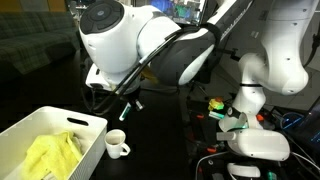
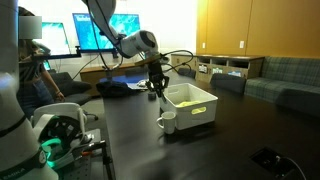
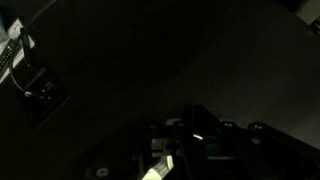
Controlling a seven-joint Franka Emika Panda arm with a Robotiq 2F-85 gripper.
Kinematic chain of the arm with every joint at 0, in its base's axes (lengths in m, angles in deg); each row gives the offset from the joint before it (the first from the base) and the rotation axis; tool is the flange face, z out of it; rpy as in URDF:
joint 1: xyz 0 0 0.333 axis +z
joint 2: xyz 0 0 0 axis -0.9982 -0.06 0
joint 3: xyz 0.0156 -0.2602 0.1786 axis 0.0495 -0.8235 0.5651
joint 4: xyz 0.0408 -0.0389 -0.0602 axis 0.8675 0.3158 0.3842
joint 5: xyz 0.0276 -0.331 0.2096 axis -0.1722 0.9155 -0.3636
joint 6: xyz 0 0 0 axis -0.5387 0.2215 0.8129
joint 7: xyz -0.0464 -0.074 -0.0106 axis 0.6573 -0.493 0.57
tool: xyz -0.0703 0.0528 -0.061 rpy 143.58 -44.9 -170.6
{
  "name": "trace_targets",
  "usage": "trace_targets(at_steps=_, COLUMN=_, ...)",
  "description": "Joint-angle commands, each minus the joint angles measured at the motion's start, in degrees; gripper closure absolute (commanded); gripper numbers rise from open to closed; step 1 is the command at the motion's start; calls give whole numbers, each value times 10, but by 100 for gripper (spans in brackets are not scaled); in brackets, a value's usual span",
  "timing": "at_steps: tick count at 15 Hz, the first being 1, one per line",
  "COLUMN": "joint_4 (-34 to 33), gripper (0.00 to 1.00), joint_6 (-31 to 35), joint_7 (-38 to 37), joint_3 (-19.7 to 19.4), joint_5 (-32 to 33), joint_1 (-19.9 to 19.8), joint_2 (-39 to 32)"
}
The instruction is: Place the white towel in the white storage box, put the black masking tape in the white mug, put the yellow towel in the box, place the green marker inside the mug
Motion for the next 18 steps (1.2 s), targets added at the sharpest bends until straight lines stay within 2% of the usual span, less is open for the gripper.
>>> trace_targets(at_steps=1, joint_4=-49, gripper=88, joint_6=-30, joint_7=25, joint_3=7, joint_5=10, joint_1=-2, joint_2=-34)
trace_targets(at_steps=18, joint_4=-149, gripper=88, joint_6=-76, joint_7=47, joint_3=-2, joint_5=11, joint_1=7, joint_2=-132)
